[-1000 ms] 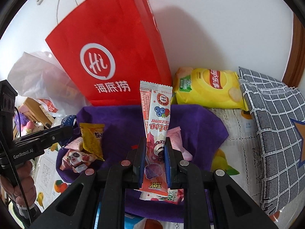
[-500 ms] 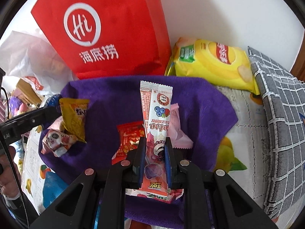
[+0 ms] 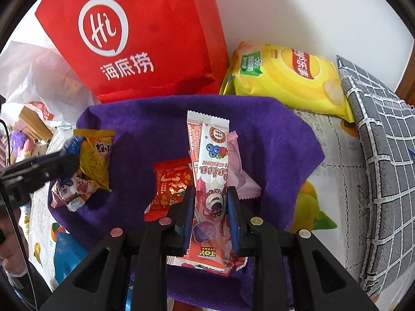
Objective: Organize snacks
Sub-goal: 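Open both tools to drop the snacks onto the purple towel, then move both open tools back toward the pink and green packets on the sheet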
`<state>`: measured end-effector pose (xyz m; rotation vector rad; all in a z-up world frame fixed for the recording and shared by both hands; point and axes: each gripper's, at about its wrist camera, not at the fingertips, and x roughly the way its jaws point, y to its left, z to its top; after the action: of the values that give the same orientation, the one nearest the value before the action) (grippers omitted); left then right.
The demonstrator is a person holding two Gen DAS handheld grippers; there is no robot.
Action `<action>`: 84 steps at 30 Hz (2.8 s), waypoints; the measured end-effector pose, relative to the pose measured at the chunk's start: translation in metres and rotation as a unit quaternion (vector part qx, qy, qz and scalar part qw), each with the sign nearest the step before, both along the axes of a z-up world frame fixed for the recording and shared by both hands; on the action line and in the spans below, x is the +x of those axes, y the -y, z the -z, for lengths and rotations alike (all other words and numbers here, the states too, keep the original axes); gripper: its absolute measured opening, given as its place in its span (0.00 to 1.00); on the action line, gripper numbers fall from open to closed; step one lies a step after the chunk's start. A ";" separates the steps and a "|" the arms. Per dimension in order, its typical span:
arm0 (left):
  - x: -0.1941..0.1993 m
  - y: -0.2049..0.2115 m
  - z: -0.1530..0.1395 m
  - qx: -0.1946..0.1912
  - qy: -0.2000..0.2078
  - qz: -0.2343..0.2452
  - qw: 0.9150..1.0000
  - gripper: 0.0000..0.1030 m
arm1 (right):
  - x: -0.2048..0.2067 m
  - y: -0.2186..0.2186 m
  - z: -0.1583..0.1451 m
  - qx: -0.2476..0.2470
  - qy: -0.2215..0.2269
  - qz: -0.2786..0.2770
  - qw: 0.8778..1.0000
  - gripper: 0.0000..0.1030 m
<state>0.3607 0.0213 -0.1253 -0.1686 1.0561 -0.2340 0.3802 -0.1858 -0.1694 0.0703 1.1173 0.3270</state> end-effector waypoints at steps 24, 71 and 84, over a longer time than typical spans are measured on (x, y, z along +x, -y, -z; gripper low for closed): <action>0.006 0.019 0.021 0.023 -0.036 0.014 0.999 0.39 | -0.013 0.021 -0.039 0.027 0.045 0.022 0.998 0.43; -0.226 -0.015 -0.090 0.039 0.113 -0.026 0.993 0.54 | -0.244 0.056 -0.146 -0.025 0.168 0.109 0.979 0.85; -0.251 -0.039 -0.064 0.019 0.078 -0.053 0.995 0.54 | -0.269 0.037 -0.099 0.036 0.105 0.082 0.990 0.85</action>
<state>0.1098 0.0602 -0.0618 -0.1681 0.8926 -0.1283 0.1115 -0.2233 -0.0708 0.1870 0.8854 0.2215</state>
